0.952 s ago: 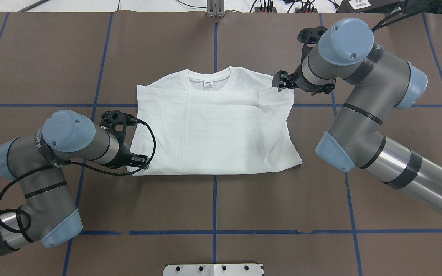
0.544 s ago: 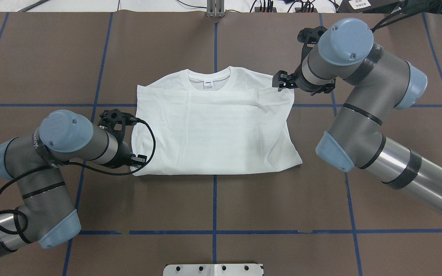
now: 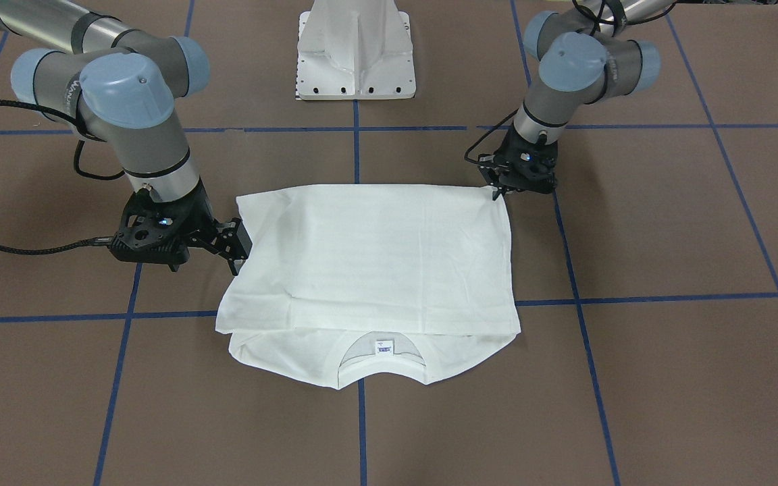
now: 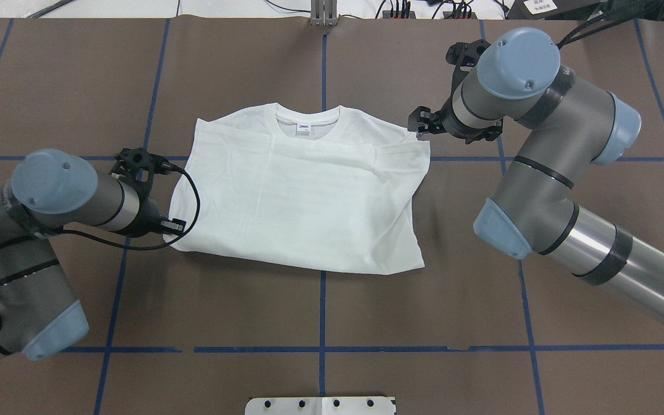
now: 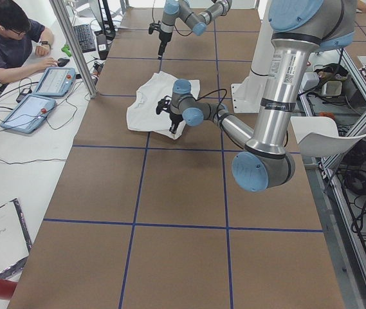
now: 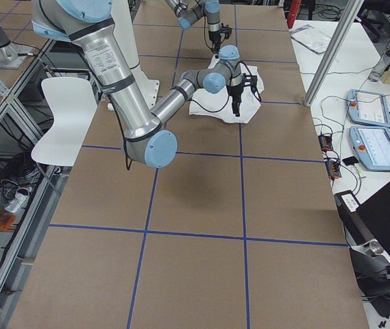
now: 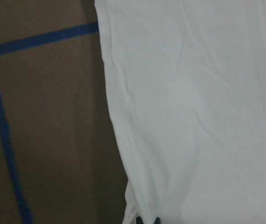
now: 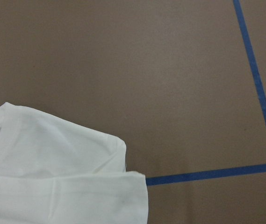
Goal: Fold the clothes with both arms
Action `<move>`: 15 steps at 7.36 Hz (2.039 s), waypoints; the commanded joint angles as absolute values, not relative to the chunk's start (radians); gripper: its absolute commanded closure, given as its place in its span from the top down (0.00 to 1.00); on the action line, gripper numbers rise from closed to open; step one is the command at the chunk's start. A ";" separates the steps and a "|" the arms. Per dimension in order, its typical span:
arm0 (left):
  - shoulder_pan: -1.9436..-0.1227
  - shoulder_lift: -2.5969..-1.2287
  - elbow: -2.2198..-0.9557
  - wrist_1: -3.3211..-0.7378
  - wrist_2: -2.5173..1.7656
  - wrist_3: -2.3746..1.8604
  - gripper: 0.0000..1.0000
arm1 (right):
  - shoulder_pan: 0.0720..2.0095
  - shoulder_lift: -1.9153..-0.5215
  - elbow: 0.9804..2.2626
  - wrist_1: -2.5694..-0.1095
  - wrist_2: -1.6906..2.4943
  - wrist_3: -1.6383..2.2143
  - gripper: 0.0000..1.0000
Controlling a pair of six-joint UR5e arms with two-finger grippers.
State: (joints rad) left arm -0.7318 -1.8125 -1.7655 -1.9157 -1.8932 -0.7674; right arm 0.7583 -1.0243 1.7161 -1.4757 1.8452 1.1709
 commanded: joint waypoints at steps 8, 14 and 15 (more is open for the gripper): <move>-0.997 -2.213 -1.239 -2.051 -1.946 -0.512 1.00 | 0.713 -0.810 1.517 -1.471 1.829 1.300 1.00; -1.006 -2.115 -1.368 -2.048 -1.993 -0.525 1.00 | 0.637 -0.584 1.029 -1.100 1.661 1.420 0.78; -1.006 -2.111 -1.368 -2.049 -1.993 -0.525 1.00 | 0.627 -0.586 1.020 -1.100 1.655 1.419 0.77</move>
State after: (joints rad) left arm -1.0065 -2.1161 -1.3675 -2.0482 -1.9929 -0.5245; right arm 0.6404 -0.5859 1.0402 -1.1132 1.6683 1.4196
